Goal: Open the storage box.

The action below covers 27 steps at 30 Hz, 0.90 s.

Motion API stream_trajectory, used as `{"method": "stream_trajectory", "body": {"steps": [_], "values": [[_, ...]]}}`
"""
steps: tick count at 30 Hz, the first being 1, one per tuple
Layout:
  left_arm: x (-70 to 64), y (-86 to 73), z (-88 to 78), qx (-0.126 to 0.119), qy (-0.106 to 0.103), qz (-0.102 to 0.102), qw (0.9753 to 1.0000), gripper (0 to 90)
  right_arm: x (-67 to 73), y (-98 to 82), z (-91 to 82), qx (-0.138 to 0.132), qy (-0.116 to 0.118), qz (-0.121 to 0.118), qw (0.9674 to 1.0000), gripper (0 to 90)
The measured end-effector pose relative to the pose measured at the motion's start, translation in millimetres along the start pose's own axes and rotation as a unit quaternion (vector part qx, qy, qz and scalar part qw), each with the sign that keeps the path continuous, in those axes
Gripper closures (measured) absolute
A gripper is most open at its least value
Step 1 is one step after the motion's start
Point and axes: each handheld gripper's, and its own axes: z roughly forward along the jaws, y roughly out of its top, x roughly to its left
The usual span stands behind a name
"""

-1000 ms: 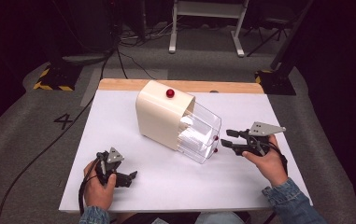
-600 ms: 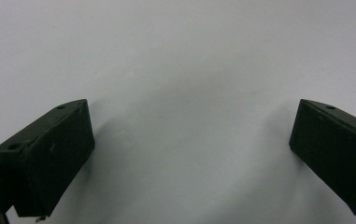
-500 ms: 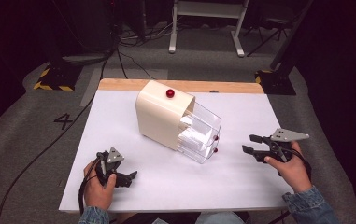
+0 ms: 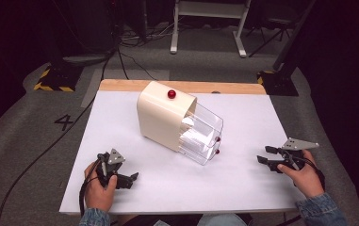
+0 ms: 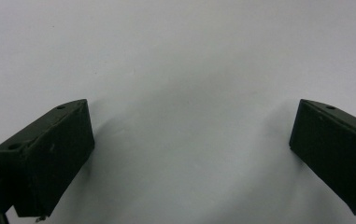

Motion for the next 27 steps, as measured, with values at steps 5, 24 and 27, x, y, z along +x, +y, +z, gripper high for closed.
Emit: {"method": "stream_trajectory", "body": {"steps": [5,24,27], "values": [[0.2,0.1,0.0,0.0,0.0,0.001,1.0,0.0,-7.0,-12.7,4.0,0.019,-0.014,0.006,0.9997,37.3],[-0.1,0.1,0.2,0.0,-0.002,-0.003,1.0,0.0,-11.0,-22.3,15.1,0.048,-0.057,0.019,0.9971,10.6],[0.1,0.3,0.0,0.001,-0.002,-0.002,1.0,0.0,-11.0,-22.2,15.4,0.049,-0.059,0.02,0.9969,9.4]]}}
